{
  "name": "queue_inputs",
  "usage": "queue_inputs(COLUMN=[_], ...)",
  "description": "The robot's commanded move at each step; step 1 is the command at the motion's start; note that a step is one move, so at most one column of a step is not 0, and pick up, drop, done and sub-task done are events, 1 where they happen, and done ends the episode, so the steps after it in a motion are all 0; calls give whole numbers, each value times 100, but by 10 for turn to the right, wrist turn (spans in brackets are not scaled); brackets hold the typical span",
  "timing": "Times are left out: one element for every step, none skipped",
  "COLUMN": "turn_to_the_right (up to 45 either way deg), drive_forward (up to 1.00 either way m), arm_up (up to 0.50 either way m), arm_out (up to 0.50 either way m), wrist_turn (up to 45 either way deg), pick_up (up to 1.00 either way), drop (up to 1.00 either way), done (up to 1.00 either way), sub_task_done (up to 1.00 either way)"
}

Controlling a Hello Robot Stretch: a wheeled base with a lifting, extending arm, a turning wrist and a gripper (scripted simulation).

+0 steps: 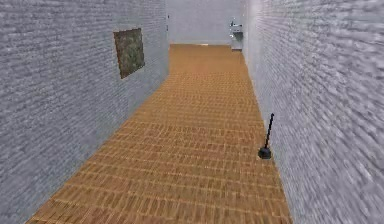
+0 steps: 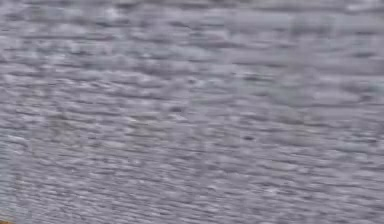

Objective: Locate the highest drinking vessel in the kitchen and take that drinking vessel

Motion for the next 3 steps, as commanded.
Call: queue_inputs(turn_to_the_right=[0, 0, 0], drive_forward=[100, 100, 100], arm_up=[0, 0, 0], arm_out=[0, 0, 0], wrist_turn=[0, 0, 0], pick_up=[0, 0, 0], drop=[0, 0, 0], done=[0, 0, 0], sub_task_done=[0, 0, 0])
